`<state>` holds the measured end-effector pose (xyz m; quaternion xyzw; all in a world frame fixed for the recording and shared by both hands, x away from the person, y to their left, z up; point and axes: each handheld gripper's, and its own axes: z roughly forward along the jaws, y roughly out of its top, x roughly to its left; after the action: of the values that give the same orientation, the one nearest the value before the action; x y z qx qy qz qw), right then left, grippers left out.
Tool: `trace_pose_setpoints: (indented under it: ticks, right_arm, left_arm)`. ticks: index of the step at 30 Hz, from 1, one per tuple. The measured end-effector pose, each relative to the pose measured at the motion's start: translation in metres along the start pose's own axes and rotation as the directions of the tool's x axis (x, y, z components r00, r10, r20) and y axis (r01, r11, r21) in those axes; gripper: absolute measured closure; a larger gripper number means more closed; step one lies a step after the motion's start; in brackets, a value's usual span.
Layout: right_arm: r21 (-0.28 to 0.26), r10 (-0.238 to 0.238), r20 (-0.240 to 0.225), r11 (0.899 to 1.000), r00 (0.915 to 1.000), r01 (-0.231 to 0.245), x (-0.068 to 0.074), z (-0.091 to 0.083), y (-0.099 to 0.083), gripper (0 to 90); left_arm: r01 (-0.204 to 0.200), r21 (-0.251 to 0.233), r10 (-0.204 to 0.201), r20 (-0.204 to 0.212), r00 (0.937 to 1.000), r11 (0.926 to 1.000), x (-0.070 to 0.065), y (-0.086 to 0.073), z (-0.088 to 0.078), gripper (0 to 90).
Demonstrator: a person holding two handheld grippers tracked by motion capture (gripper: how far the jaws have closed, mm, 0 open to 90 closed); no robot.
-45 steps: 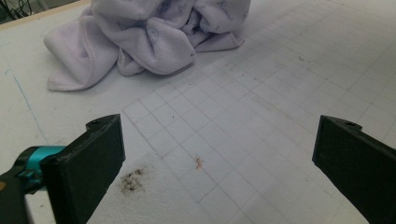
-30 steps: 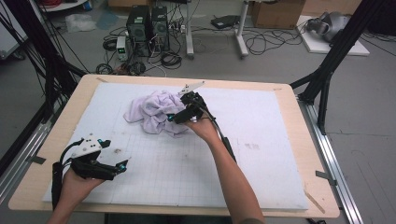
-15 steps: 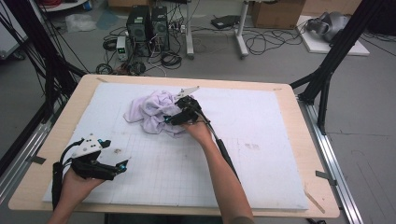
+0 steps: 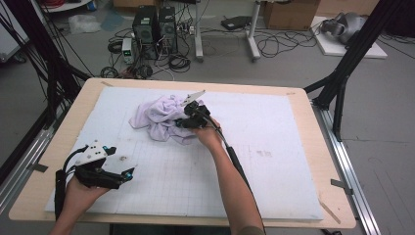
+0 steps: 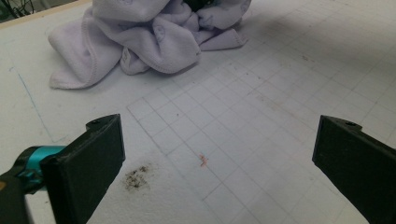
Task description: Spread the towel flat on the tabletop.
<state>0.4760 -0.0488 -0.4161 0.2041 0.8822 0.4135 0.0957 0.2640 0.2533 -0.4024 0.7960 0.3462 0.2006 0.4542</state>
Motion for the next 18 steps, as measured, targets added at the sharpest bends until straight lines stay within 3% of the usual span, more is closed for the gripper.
trace_pose_setpoints:
  ticks: [4,8,9,11,13,18]
  right_arm:
    - [-0.017,0.001,-0.015,1.000,0.9999,-0.001,0.001,-0.016,0.006,71.7]
    - [-0.032,-0.009,-0.037,0.999,0.9993,0.008,0.007,-0.040,0.014,71.6]
    - [-0.044,-0.014,-0.058,0.999,0.9982,0.011,0.012,-0.054,0.017,71.6]
    - [-0.048,-0.021,-0.055,0.999,0.9982,0.019,0.015,-0.062,0.018,71.5]
    - [-0.072,-0.027,-0.056,0.997,0.9981,0.023,0.024,-0.084,0.014,71.4]
    - [-0.063,-0.021,-0.073,0.998,0.9971,0.016,0.037,-0.108,0.000,71.4]
  left_arm:
    - [0.005,-0.005,-0.005,0.001,1.0000,1.0000,0.000,0.000,0.000,2.8]
    - [-0.002,-0.003,0.002,-0.002,1.0000,1.0000,0.001,0.000,-0.001,2.8]
    - [-0.002,-0.003,0.002,-0.003,1.0000,1.0000,0.001,0.000,-0.001,2.8]
    - [0.002,-0.009,-0.002,-0.003,1.0000,1.0000,0.000,0.001,-0.001,2.8]
    - [0.000,-0.008,0.000,-0.003,1.0000,1.0000,-0.001,0.001,-0.001,2.8]
    - [-0.001,-0.006,0.001,0.001,1.0000,1.0000,-0.002,0.002,0.000,2.8]
